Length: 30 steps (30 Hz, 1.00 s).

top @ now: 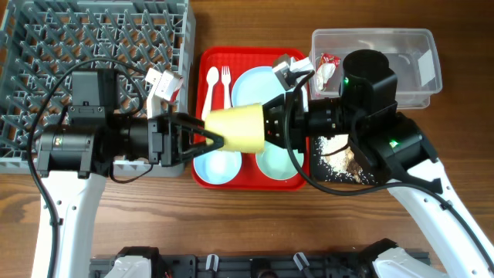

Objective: Sort waste into correct bins and load items into the dishwasher rack
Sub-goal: 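Hand the yellow cup from the right gripper to the left gripper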

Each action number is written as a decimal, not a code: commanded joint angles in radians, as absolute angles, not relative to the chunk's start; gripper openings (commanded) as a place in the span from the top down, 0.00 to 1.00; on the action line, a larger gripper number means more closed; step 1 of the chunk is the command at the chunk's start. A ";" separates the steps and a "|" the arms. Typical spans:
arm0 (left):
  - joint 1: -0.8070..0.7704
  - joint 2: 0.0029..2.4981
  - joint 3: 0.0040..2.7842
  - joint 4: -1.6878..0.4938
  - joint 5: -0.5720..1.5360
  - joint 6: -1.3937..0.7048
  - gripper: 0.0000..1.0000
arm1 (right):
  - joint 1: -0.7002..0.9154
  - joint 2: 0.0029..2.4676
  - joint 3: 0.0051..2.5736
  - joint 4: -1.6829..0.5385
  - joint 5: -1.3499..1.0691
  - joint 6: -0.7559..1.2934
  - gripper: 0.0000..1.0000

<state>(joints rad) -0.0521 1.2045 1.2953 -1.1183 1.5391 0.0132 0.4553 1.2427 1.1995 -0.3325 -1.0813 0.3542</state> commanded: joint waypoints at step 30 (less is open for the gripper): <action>-0.041 1.185 1.311 -1.106 1.542 0.022 0.50 | 0.453 1.239 1.204 -0.322 -1.093 0.339 0.59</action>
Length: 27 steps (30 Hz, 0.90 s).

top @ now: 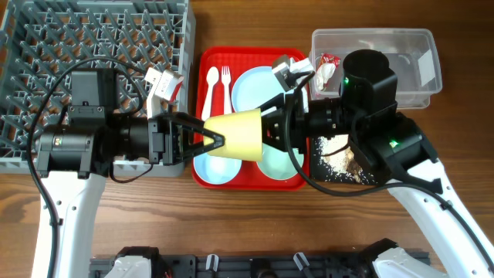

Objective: Sort waste into correct bins and load items into the dishwasher rack
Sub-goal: 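Hand the yellow cup from the right gripper to the left gripper, then place the yellow cup into the dish rack with the left gripper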

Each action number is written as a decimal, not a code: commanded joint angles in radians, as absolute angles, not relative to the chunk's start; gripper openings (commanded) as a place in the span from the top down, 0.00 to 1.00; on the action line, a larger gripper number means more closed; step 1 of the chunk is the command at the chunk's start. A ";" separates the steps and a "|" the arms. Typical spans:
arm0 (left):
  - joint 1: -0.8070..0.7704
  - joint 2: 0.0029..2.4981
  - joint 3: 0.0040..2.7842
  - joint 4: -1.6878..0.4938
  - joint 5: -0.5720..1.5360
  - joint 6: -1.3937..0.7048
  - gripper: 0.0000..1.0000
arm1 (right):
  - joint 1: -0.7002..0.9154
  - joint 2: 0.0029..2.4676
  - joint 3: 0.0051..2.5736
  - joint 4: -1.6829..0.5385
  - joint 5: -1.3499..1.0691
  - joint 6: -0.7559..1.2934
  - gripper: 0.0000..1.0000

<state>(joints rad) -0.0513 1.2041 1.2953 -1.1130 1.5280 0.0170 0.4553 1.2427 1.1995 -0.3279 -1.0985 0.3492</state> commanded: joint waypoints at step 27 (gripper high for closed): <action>0.064 1.462 1.273 -1.225 0.068 -0.297 0.51 | 0.631 1.295 1.202 -0.779 -0.601 0.352 0.50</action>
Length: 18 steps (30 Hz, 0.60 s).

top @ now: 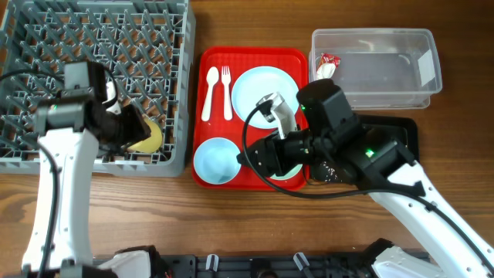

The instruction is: Sort waste into correct bins and load items into the dishwasher rack

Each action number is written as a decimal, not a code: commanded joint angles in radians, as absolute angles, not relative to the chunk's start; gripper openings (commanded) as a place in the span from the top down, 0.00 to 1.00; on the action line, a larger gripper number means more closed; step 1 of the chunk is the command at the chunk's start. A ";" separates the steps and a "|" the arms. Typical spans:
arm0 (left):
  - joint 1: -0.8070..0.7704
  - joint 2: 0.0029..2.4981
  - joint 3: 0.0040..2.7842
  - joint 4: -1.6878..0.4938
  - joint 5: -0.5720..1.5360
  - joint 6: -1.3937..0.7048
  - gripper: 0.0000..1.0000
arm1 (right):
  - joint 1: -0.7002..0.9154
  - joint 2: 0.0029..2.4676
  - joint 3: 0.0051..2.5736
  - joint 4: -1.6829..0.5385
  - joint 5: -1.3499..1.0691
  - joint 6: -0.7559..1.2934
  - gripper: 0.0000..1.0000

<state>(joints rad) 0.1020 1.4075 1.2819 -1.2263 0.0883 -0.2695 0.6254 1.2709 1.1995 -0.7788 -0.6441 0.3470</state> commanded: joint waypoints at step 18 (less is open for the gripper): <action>0.061 1.358 1.604 -1.456 0.311 -0.158 0.00 | 0.631 1.300 1.202 -0.809 -0.461 0.366 0.50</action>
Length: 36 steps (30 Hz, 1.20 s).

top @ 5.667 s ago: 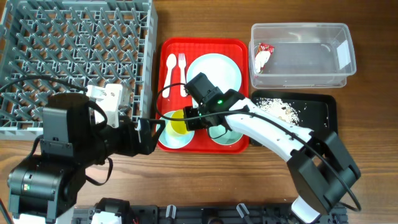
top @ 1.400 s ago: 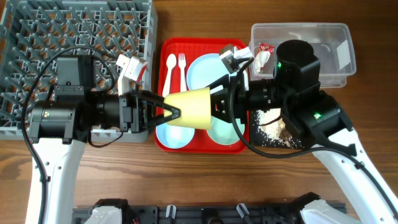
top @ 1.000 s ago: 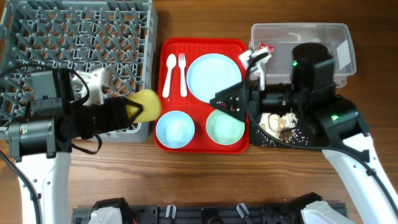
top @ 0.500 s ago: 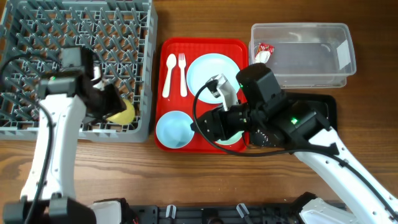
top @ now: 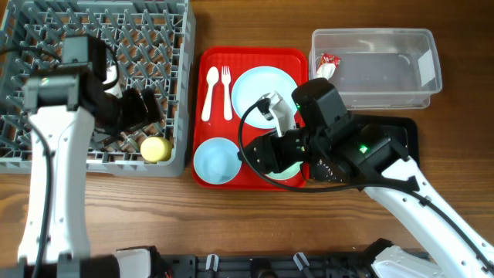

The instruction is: Sort waste into correct bins and load items into the dishwasher rack

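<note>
A yellow cup (top: 155, 147) lies in the grey dishwasher rack (top: 46, 31) near its front right corner. My left gripper (top: 143, 108) hovers just behind the cup, apart from it, its fingers spread and empty. On the red tray (top: 251, 54) are a white spoon (top: 210, 94), a white fork (top: 226, 93), a light blue plate (top: 262, 86) and a light blue bowl (top: 214, 161). My right gripper (top: 258, 156) sits low over a second pale bowl (top: 284, 171) at the tray's front right, hiding most of it. How its jaws stand is hidden.
A clear plastic bin (top: 386, 58) at the back right holds a red and white wrapper (top: 326, 66). A black bin (top: 397, 131) with crumbs lies under my right arm. Bare wooden table (top: 231, 232) runs along the front.
My left gripper was down on the yellow cup in the rack; now it is raised and further back, and the cup lies free. The right gripper has barely shifted over the tray's front right bowl.
Both grippers met over the tray with the yellow cup between them, the right holding it by its base. Then the right fingers stood spread and the left had the cup's rim. Later the left arm had the cup in the rack, and it now lies there alone.
</note>
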Each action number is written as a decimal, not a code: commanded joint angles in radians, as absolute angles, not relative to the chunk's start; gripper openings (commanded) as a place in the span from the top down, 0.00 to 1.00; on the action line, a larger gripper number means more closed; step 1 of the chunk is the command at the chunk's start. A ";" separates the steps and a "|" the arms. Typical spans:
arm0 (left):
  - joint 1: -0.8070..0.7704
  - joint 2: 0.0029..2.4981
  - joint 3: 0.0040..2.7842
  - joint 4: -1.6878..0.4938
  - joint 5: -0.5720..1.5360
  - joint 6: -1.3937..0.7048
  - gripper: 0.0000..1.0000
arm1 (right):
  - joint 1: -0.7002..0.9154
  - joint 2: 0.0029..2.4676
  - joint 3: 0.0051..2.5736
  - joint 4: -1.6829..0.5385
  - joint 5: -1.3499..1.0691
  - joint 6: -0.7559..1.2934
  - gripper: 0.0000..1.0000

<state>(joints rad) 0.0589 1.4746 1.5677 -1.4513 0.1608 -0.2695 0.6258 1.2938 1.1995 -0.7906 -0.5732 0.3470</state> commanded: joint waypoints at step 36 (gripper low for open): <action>0.061 0.767 1.604 -1.411 0.306 -0.138 0.00 | 0.588 0.825 1.112 -0.622 0.050 0.022 0.00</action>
